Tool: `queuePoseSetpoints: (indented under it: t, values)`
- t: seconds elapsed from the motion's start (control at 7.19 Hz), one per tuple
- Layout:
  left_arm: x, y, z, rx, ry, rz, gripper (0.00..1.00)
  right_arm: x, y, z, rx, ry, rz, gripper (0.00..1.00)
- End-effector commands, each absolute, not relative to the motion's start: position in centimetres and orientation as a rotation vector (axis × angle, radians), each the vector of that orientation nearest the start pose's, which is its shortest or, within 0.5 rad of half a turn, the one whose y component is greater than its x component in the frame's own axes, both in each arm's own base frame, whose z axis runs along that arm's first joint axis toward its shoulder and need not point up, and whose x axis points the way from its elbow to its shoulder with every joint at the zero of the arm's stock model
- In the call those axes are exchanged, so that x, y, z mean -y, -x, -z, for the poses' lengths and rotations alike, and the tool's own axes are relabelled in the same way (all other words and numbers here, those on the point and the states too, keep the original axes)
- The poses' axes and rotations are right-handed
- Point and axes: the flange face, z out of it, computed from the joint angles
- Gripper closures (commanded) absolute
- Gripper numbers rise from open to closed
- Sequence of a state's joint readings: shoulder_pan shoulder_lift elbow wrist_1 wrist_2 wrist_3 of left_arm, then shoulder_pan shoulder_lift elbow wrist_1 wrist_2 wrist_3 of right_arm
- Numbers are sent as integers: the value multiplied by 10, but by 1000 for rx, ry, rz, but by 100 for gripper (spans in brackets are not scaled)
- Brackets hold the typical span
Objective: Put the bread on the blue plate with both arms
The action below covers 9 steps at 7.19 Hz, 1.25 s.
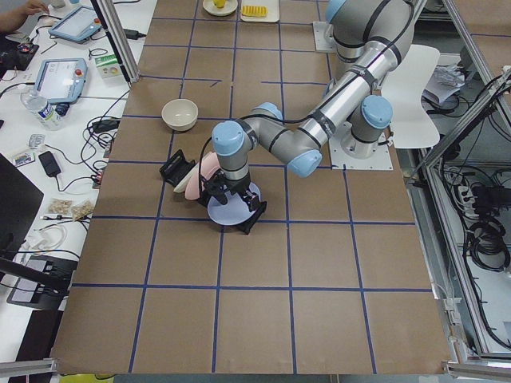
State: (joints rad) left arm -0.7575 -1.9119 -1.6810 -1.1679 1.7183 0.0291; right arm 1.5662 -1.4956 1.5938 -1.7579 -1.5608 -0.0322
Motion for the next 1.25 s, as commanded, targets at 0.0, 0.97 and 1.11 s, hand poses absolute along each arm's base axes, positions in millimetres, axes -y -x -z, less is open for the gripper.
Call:
queuePoseSetpoints:
  t: [0.0, 0.97, 1.11]
  values:
    - [489, -359, -270, -2792, 1173, -185, 6, 531, -132, -458, -3129, 44, 140, 0]
    - [480, -379, -249, -2766, 1198, -254, 85, 531, -132, -458, -3129, 44, 140, 0]
    - [479, -379, -250, -2763, 1198, -250, 100, 531, -132, -458, -3129, 42, 140, 0]
